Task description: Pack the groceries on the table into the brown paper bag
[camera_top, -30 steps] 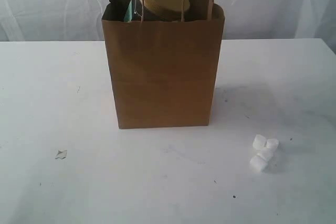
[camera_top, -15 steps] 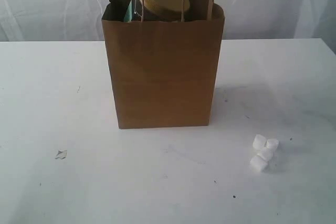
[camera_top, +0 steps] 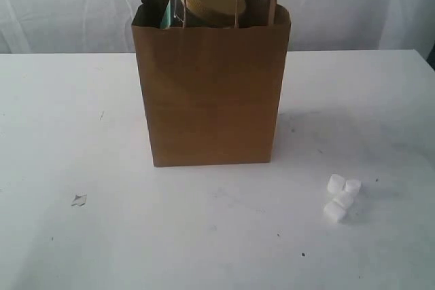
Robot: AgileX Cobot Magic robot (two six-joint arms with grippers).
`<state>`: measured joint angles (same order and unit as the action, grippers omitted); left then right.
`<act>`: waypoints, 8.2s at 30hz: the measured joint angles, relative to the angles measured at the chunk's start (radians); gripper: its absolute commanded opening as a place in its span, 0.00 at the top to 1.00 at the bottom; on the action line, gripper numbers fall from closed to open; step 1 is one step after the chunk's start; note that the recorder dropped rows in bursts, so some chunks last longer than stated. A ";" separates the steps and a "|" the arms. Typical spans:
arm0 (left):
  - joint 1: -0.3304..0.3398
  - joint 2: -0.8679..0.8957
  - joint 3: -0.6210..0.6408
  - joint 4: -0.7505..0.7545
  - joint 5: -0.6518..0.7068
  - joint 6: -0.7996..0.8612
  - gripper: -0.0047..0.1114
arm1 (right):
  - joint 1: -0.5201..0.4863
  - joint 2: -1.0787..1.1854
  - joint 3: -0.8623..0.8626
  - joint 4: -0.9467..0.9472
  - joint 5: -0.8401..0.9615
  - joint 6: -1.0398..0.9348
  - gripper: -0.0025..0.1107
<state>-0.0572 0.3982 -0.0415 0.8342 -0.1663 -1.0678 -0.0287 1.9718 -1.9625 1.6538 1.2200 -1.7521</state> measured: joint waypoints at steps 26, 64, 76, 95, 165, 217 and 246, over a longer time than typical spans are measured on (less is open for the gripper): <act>0.000 0.000 0.000 0.000 0.000 0.000 0.96 | 0.029 0.000 0.000 -0.137 -0.001 0.090 0.98; 0.000 0.000 0.000 0.000 0.000 0.000 0.96 | 0.023 -0.015 0.002 -0.388 0.023 0.277 0.98; 0.000 0.000 0.000 0.000 0.000 0.000 0.96 | 0.051 -0.039 0.002 -0.395 0.019 0.321 0.98; 0.000 0.000 0.000 0.000 0.000 0.000 0.96 | 0.059 -0.043 0.002 -0.436 0.006 0.388 0.56; 0.000 0.000 0.000 0.000 0.000 0.000 0.96 | 0.120 -0.303 0.944 -1.307 -0.488 1.133 0.56; 0.000 0.000 0.000 0.000 0.000 0.000 0.96 | 0.149 -0.252 0.887 -1.372 -0.526 1.157 0.93; 0.000 0.000 0.000 0.000 0.000 0.000 0.96 | -0.177 -0.128 0.160 -0.380 -0.162 0.832 0.93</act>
<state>-0.0572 0.3982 -0.0415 0.8342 -0.1663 -1.0678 -0.2056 1.8434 -1.8026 1.2733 1.0580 -0.9205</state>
